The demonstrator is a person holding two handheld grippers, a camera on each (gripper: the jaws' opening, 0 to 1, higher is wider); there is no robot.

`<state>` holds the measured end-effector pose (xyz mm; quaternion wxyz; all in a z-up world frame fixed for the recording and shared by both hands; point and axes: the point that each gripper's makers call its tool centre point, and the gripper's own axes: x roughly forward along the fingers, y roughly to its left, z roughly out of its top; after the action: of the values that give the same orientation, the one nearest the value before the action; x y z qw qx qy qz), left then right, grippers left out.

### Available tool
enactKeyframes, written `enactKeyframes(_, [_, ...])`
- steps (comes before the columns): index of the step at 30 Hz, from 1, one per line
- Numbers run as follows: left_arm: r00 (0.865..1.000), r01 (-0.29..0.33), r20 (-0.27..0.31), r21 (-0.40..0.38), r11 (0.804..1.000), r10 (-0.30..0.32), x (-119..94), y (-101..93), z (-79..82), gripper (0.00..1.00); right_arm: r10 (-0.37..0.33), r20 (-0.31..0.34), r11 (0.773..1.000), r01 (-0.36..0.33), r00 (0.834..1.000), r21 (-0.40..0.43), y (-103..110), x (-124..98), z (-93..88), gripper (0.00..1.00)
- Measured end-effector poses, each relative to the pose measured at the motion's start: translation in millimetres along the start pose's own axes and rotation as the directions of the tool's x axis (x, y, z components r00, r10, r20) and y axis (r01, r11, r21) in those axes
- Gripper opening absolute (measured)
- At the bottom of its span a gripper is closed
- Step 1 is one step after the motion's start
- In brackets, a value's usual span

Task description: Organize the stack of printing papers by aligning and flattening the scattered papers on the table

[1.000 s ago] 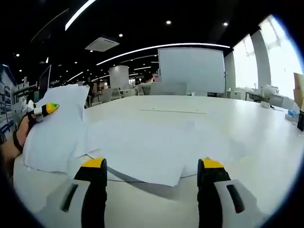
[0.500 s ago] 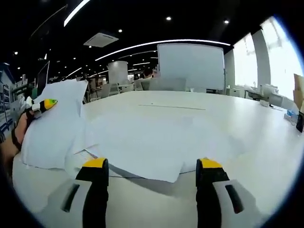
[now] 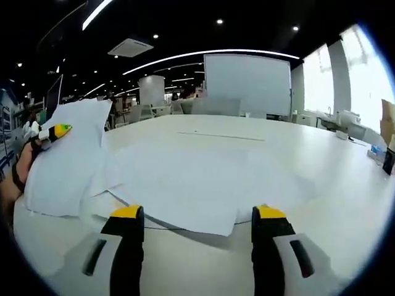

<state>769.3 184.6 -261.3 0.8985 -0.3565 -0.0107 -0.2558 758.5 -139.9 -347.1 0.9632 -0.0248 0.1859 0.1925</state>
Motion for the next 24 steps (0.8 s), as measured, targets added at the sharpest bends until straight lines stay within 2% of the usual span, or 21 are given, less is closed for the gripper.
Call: enactKeyframes(24, [1.000, 0.000, 0.002, -0.006, 1.000, 0.000, -1.1, 0.0, 0.7, 0.06, -0.006, -0.022, 1.000, 0.006, 1.000, -0.018, 2.6, -1.0, -4.0, 0.61])
